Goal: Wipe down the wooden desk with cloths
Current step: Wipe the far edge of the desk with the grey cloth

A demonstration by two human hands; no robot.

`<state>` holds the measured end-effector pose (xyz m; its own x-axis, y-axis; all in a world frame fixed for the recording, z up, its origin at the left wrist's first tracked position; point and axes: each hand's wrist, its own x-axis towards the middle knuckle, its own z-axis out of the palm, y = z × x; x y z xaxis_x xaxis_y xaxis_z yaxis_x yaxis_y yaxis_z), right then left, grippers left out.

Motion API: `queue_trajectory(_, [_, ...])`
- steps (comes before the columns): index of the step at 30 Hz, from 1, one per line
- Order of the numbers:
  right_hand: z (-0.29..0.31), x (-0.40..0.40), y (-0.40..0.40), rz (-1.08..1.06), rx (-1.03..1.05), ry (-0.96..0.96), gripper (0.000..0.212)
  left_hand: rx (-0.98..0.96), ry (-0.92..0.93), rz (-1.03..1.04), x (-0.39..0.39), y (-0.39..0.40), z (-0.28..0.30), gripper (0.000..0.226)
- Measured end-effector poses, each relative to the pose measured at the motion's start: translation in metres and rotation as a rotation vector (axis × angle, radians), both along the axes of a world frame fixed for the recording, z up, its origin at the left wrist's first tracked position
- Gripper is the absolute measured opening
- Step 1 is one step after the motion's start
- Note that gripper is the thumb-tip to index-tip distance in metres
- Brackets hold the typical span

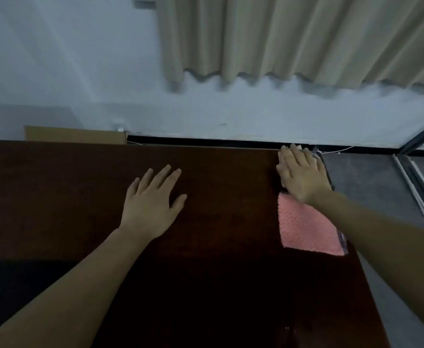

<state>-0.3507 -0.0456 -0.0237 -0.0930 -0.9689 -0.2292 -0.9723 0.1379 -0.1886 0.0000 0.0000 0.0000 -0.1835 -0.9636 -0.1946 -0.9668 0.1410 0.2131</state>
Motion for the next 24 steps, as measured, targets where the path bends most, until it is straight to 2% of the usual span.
queue_trajectory(3, [-0.020,-0.015,-0.019,0.055,0.094,0.111,0.060,-0.018,-0.013,0.014,0.005,-0.007,-0.015,0.067])
queue_trajectory(7, [-0.043,-0.019,-0.032,0.116,0.120,0.122,0.058,-0.027,-0.007,0.021,0.016,-0.013,-0.029,0.067])
queue_trajectory(13, [-0.040,0.027,-0.045,0.193,0.164,0.142,0.061,-0.040,-0.004,0.047,0.024,-0.020,-0.039,0.067])
queue_trajectory(18, [-0.037,0.098,-0.005,0.401,0.143,0.139,0.068,-0.039,-0.011,0.032,0.020,-0.021,-0.046,0.067])
queue_trajectory(21, [-0.038,0.110,0.031,0.487,0.132,0.090,0.077,-0.035,0.013,0.042,0.022,-0.020,-0.048,0.067])
queue_trajectory(24, [-0.038,0.091,0.020,0.406,0.109,0.070,0.059,-0.037,0.008,0.022,0.028,-0.018,-0.048,0.067])
